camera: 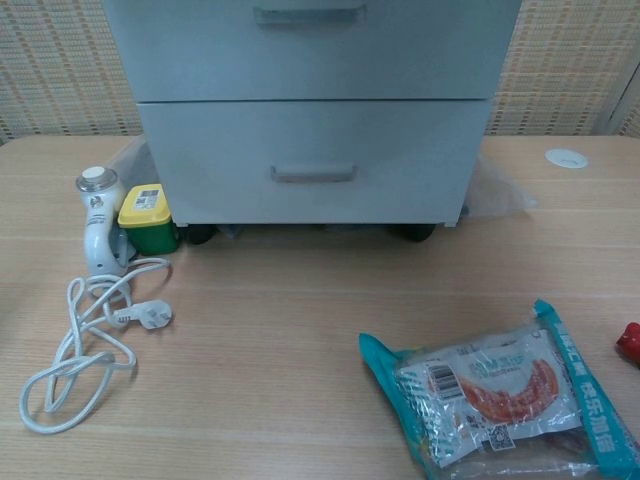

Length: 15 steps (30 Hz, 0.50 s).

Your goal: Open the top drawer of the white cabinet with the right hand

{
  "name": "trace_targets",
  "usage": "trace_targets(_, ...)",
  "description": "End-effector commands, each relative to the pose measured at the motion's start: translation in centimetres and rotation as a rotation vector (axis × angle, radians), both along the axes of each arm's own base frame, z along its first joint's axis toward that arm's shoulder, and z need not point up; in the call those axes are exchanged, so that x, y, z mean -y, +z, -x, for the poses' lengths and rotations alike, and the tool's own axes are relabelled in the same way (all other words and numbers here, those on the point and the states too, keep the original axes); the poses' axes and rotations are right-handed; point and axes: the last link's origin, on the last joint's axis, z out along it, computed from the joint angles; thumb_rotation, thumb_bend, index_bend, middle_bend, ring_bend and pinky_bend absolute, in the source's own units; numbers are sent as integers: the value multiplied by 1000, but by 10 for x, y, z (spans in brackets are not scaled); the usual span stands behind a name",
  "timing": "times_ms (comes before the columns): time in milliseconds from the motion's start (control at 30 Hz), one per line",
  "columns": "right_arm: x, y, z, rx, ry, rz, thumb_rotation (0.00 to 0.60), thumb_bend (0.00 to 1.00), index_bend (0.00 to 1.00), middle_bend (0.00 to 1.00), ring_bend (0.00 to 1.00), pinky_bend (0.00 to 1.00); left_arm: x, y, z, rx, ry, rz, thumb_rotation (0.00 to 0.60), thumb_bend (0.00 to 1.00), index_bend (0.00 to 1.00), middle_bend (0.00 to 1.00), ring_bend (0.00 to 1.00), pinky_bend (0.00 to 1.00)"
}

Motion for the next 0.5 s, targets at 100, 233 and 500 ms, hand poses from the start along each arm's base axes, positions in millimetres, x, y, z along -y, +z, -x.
trace_targets(100, -1, 2, -1, 8, 4, -1, 600, 196, 342, 857, 963, 1000, 0, 0, -1, 0, -3, 0, 600, 249, 0, 0, 0, 92)
trace_targets(233, -2, 3, -1, 14, 14, 0, 600, 173, 297, 856, 963, 1000, -1, 0, -1, -1, -5, -1, 600, 249, 0, 0, 0, 92)
trace_targets(500, -7, 6, -3, 33, 42, -13, 600, 160, 198, 854, 963, 1000, 0, 2, -2, -3, -5, -5, 600, 250, 0, 0, 0, 92)
